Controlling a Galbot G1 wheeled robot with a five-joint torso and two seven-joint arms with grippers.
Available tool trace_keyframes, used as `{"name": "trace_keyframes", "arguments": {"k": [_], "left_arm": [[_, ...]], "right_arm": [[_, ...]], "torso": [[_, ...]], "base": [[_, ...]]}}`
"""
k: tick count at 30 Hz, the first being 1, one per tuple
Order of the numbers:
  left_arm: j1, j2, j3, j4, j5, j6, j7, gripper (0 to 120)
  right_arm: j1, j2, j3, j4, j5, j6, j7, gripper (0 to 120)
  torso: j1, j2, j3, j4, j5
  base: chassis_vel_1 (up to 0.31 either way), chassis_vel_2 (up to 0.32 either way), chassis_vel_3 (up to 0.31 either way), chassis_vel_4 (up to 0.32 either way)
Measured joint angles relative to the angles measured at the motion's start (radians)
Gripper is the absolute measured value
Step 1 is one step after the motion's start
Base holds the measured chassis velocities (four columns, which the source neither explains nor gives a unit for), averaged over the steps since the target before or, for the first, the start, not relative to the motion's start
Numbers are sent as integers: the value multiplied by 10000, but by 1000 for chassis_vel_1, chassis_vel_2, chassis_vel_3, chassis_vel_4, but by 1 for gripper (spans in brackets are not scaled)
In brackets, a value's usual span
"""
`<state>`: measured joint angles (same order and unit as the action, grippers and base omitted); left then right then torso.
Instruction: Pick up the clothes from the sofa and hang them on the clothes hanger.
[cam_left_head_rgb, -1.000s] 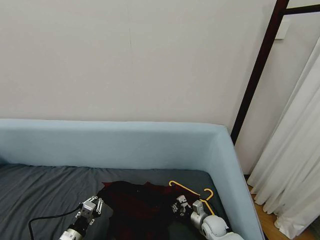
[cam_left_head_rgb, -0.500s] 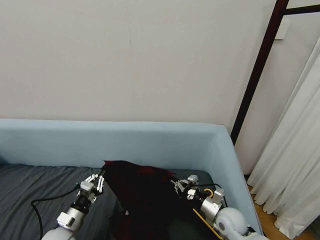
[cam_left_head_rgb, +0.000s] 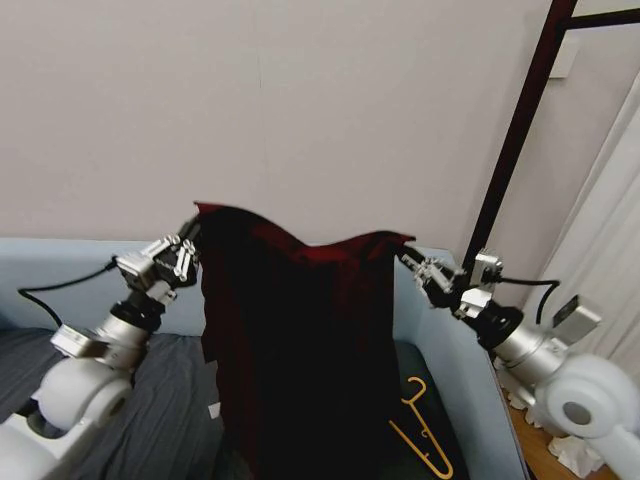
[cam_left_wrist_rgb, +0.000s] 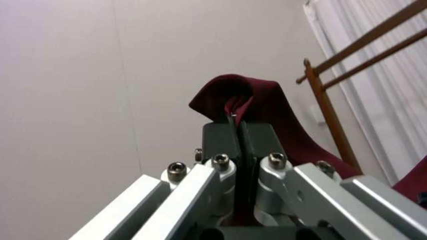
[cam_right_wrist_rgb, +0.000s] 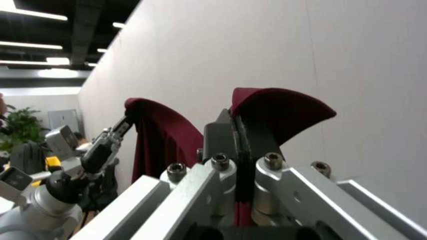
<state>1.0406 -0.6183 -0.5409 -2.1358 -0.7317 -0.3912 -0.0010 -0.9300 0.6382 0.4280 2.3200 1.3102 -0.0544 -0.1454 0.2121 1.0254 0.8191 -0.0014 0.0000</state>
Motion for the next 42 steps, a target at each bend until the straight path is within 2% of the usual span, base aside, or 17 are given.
{"name": "trace_keyframes", "arguments": {"k": [3, 7, 9, 11, 13, 14, 17, 21, 23, 26, 29, 30, 32, 36, 37, 40, 42], "left_arm": [[139, 278, -705, -597, -451, 181, -54, 0], [745, 629, -2303, -1667, -1236, 355, -98, 0], [859, 678, -2567, -1820, -1332, 359, -102, 0], [1069, 808, -3172, -2077, -1518, 365, -111, 0], [1267, 1024, -4085, -2351, -1841, 405, -115, 0], [1267, 1024, -4085, -2351, -1841, 405, -115, 0], [1325, 1351, -4923, -2441, -2105, 554, -116, 0], [1480, 1464, -4638, -2263, -1660, 700, -113, 0], [1728, 1417, -4119, -2075, -1113, 761, -93, 0], [2495, 1084, -3141, -1468, 87, 774, 168, 0], [2726, 948, -2721, -1153, 538, 782, 300, 0], [2870, 813, -2287, -855, 948, 748, 405, 0], [2921, 751, -2052, -696, 1150, 728, 451, 0], [2739, -177, 551, 1192, 2999, 424, 607, 0], [2739, -177, 551, 1192, 2999, 424, 607, 0], [2298, -1275, 1911, 2705, 4148, 329, 601, 0], [2220, -1499, 2090, 3009, 4381, 323, 594, 0]], "right_arm": [[23, -298, 465, 635, 184, -106, 359, 0], [-492, -981, 1635, 1646, 349, -203, 819, 0], [-598, -1097, 1927, 1798, 449, -249, 911, 0], [-834, -1346, 2676, 1922, 779, -358, 1143, 0], [-1335, -1804, 4371, 1947, 1364, -487, 1509, 0], [-1335, -1804, 4371, 1947, 1364, -487, 1509, 0], [-2155, -2336, 6273, 1937, 1853, -725, 1956, 0], [-2865, -2412, 6832, 1910, 1645, -1168, 2437, 0], [-3154, -2203, 6444, 1892, 1140, -1361, 2610, 0], [-3829, -1366, 4925, 1845, -470, -1680, 2559, 0], [-3945, -1016, 4166, 1835, -1102, -1739, 2377, 0], [-4012, -678, 3338, 1795, -1722, -1744, 2164, 0], [-4020, -580, 3079, 1766, -1914, -1743, 2096, 0], [-3635, 726, -292, -156, -4400, -1035, 1298, 0], [-3635, 726, -292, -156, -4400, -1035, 1298, 0], [-2955, 1621, -2278, -2398, -5723, -305, 929, 0], [-2761, 1866, -2674, -2918, -5988, -91, 882, 0]], "torso": [[0, 0, -1, 1, 0], [0, 0, -1, 1, 1], [-1, 0, -1, 0, 1], [-1, 0, -2, 0, 0], [-1, 0, -1, 0, 0], [-1, 0, -1, 0, 0], [-1, 1, -2, -1, 3], [-1, 2, -3, -1, -1], [-1, 0, -2, -2, 0], [1, -2, 1, -2, 5], [1, -2, 1, -2, 2], [1, -2, 1, -2, 6], [0, -3, 2, -1, 7], [1, -1, 0, 1, -2], [1, -1, 0, 1, -2], [1, -3, 1, -3, 2], [1, -2, 2, -2, 3]], "base": [[0, 0, 0, 0], [0, 0, 0, 0], [0, 0, 0, 0], [0, 0, 0, 0], [0, 0, 0, 0], [0, 0, 0, 0], [0, 0, 0, 0], [0, 0, 0, 0], [0, 0, 0, 0], [0, 0, 0, 0], [0, 0, 0, 0], [0, 0, 0, 0], [0, 0, 0, 0], [0, 0, 0, 0], [0, 0, 0, 0], [0, 0, 0, 0], [0, 0, 0, 0]]}}
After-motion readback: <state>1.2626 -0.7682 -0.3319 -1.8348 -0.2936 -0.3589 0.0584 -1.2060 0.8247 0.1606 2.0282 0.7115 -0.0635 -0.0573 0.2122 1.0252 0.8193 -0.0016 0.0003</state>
